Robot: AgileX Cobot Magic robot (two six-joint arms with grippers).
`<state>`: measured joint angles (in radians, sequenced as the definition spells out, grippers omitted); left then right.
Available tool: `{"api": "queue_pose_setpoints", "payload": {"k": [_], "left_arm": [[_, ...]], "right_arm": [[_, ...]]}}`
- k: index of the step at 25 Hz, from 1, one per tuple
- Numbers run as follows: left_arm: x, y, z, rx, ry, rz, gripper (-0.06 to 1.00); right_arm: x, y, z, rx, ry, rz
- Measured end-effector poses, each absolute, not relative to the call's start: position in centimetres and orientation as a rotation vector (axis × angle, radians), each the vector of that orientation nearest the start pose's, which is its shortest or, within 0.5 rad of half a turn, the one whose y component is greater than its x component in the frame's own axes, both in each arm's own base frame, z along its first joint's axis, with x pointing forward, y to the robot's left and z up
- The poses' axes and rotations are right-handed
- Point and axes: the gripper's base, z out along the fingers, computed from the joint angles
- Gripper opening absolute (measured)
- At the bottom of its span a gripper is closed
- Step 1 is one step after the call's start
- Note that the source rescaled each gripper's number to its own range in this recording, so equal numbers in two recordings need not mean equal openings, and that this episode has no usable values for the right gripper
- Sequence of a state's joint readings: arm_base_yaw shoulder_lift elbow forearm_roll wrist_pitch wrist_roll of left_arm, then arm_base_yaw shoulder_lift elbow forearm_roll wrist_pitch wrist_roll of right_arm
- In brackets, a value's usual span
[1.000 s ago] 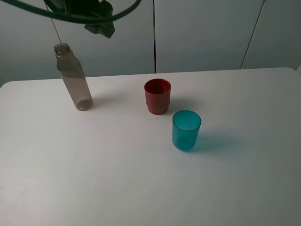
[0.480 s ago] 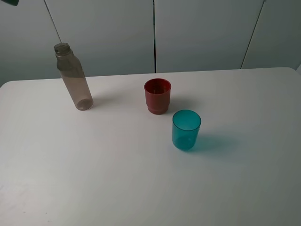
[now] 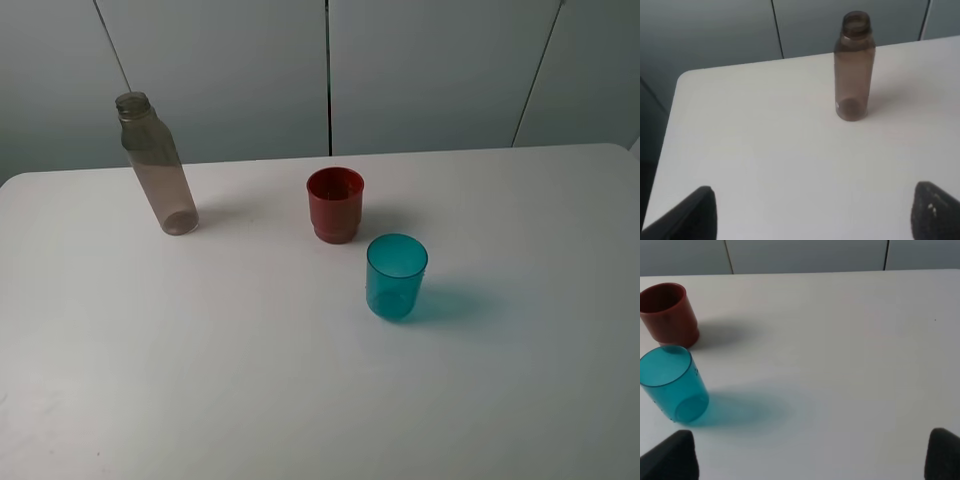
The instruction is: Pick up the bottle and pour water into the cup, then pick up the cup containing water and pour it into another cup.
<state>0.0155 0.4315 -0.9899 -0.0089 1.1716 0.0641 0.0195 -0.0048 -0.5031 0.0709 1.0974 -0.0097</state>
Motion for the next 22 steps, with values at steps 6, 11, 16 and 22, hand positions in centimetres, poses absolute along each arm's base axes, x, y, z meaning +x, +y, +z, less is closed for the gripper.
{"api": "queue_pose_setpoints", "payload": {"k": [6,11,16,22], "left_arm": [[-2.1,-0.7,36.5,-0.03,2.002,0.047,0.97],[-3.4,-1.2,34.1,-0.041,1.993,0.013,0.97],[-3.6,-1.3,32.3,-0.041,1.977,0.01,0.97],[-2.4,-1.1,30.4,-0.051,2.018,0.013,0.97]], "right_arm": [[-0.8,0.6,27.5,-0.035,2.072,0.091],[-0.8,0.6,27.5,-0.035,2.072,0.091],[-0.8,0.6,27.5,-0.035,2.072,0.091],[-0.8,0.6,27.5,-0.035,2.072,0.091]]}}
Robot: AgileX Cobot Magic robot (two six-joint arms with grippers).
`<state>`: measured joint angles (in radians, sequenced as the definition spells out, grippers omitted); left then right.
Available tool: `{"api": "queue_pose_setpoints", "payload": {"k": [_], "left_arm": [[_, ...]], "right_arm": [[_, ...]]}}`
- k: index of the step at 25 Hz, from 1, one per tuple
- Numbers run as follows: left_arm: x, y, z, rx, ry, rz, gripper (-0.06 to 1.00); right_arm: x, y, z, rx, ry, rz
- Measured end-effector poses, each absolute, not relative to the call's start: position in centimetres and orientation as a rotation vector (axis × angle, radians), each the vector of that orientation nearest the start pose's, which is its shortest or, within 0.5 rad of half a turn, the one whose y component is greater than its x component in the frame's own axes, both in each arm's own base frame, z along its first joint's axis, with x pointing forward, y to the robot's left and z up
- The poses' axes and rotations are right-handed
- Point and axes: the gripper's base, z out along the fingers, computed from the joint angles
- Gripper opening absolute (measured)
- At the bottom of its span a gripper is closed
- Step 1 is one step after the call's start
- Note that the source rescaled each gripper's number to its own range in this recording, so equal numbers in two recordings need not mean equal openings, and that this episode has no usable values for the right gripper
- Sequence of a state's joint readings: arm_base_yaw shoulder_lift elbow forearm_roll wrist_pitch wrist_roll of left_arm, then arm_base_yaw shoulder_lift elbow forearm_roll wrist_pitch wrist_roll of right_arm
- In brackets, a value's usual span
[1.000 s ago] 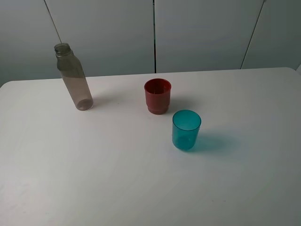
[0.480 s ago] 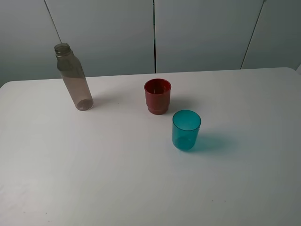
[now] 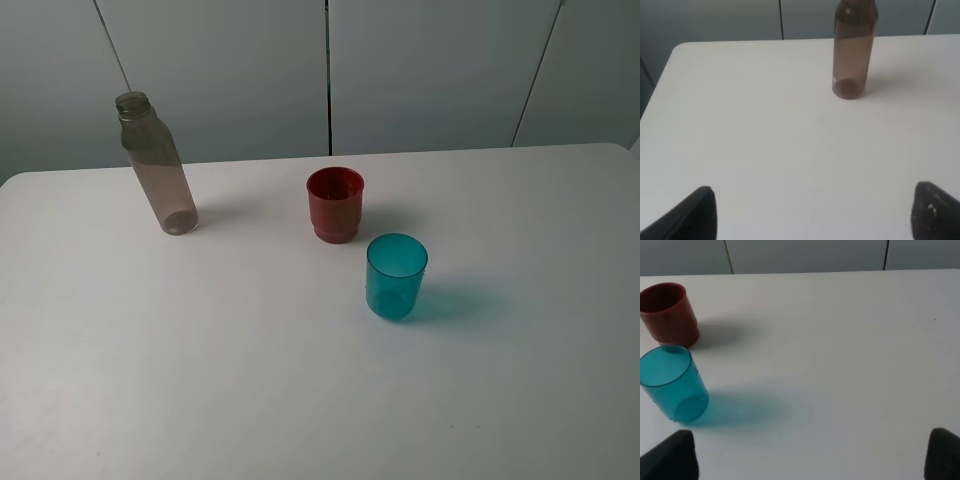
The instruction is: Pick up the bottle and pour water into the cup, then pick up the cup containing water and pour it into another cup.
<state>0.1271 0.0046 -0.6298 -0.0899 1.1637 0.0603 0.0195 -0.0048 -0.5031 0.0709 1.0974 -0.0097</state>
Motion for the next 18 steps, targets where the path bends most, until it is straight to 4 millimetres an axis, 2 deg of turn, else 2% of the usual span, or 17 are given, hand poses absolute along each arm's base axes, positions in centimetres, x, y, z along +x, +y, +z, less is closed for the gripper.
{"api": "queue_pose_setpoints", "payload": {"k": [5,18], "left_arm": [[-0.9,-0.8,28.0,-0.067,2.064,0.005,0.97],[-0.8,0.0,27.8,-0.229,2.048,0.045,0.97]], "right_arm": [[-0.8,0.6,27.5,-0.035,2.072,0.091],[-0.8,0.6,27.5,-0.035,2.072,0.091]]}}
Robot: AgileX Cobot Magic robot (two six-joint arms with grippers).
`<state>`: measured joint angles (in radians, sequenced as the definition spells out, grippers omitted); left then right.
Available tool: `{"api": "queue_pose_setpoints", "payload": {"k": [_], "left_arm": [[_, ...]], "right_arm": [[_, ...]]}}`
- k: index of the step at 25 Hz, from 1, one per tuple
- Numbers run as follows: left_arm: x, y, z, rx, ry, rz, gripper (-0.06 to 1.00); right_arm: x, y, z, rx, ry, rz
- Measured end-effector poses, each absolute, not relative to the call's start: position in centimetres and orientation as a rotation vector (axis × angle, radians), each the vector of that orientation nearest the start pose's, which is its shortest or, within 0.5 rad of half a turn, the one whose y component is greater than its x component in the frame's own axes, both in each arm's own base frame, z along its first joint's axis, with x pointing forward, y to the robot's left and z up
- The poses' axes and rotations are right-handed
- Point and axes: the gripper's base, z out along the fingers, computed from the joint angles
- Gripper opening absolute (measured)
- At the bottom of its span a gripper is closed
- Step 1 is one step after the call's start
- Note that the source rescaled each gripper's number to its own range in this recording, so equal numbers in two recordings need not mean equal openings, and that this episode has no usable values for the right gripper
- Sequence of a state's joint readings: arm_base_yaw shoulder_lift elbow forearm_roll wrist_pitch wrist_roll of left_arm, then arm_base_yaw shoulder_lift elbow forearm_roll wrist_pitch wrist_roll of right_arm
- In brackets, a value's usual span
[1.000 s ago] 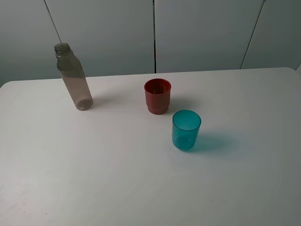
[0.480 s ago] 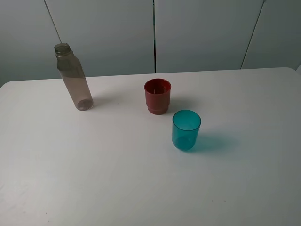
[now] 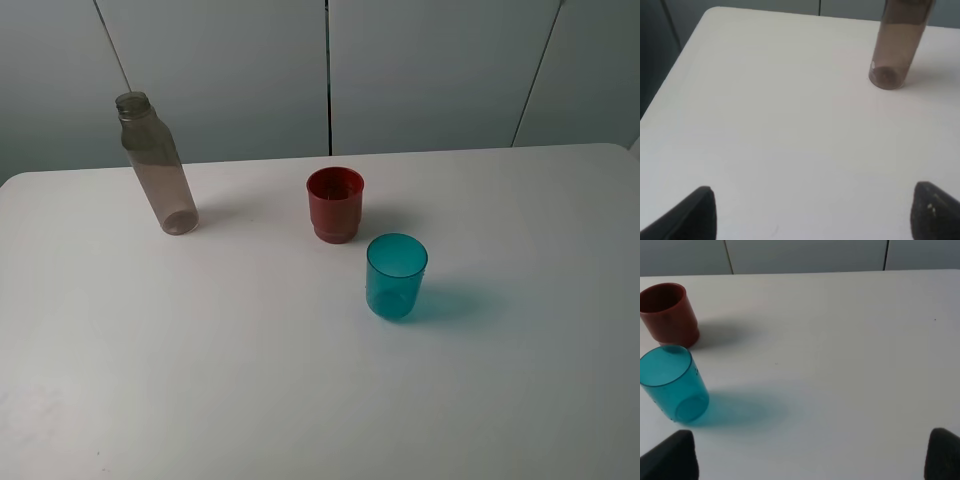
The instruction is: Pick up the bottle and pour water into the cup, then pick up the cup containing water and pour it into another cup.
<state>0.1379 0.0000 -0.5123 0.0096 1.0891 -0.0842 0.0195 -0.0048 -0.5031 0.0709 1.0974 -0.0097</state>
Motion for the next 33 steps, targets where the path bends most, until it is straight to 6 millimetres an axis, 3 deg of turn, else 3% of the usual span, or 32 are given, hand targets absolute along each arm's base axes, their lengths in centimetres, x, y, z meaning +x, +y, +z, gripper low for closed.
{"api": "queue_pose_setpoints", "payload": {"k": [33], "left_arm": [[-0.76,0.03,27.84,-0.161,2.055,0.095,0.97]], "right_arm": [[-0.78,0.56,27.53,-0.035,2.072,0.091]]}}
